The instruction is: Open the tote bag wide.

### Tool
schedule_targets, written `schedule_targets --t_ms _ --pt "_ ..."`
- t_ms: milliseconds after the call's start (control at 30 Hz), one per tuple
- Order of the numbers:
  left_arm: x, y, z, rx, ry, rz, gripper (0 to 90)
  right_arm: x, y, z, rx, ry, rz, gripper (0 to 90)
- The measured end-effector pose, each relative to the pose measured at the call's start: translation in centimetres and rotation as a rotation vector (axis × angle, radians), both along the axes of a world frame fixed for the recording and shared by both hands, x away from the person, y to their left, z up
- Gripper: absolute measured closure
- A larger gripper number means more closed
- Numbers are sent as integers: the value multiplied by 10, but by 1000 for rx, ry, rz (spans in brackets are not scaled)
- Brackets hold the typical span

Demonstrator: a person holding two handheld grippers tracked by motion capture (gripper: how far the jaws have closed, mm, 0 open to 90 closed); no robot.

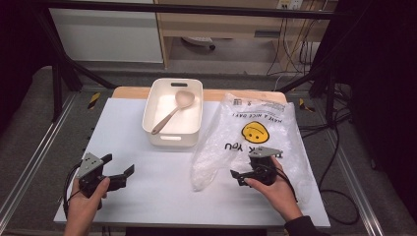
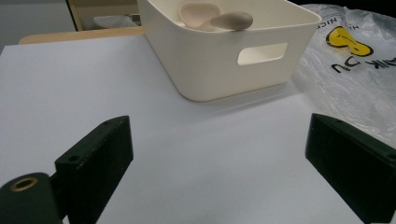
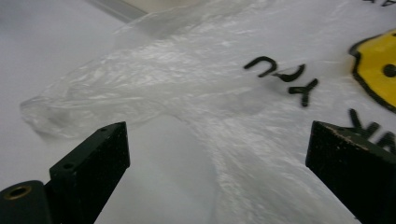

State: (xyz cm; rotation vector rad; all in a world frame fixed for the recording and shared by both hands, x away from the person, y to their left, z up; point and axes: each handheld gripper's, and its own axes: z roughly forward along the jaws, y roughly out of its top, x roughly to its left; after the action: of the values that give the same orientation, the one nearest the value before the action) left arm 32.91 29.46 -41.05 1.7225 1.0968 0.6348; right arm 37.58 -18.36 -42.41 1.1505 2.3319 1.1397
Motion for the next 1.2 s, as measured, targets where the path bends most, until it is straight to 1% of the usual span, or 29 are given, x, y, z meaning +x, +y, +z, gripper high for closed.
schedule_targets --t_ms 200,333,433,567,733,800,833,933,1033,1167,1200 --pt "0 0 0 2 3 -1 71 -7 29 -2 -6 8 75 67" --pt "0 0 0 6 3 -3 71 -12 50 -5 -12 4 114 63" --pt "0 -1 0 9 4 -5 71 -15 66 -6 -19 -1 154 63" --pt "0 0 0 11 8 -6 71 -16 88 -8 -19 -3 199 64" --pt "0 -1 -1 11 9 -11 71 -16 113 -14 -43 4 248 72" --pt "0 -1 0 11 8 -12 71 -16 118 -18 -68 22 265 75" --pt "0 -1 0 11 7 -13 71 -16 120 -20 -82 23 268 84" --pt "0 -1 0 11 8 -14 72 -16 119 -24 -98 26 267 132" --pt "0 -2 -1 13 9 -17 72 -15 117 -27 -100 26 260 203" --pt "0 -2 -1 18 9 -17 72 -13 117 -30 -129 20 262 324" --pt "0 -1 -1 16 9 -16 72 -13 116 -30 -123 19 261 368"
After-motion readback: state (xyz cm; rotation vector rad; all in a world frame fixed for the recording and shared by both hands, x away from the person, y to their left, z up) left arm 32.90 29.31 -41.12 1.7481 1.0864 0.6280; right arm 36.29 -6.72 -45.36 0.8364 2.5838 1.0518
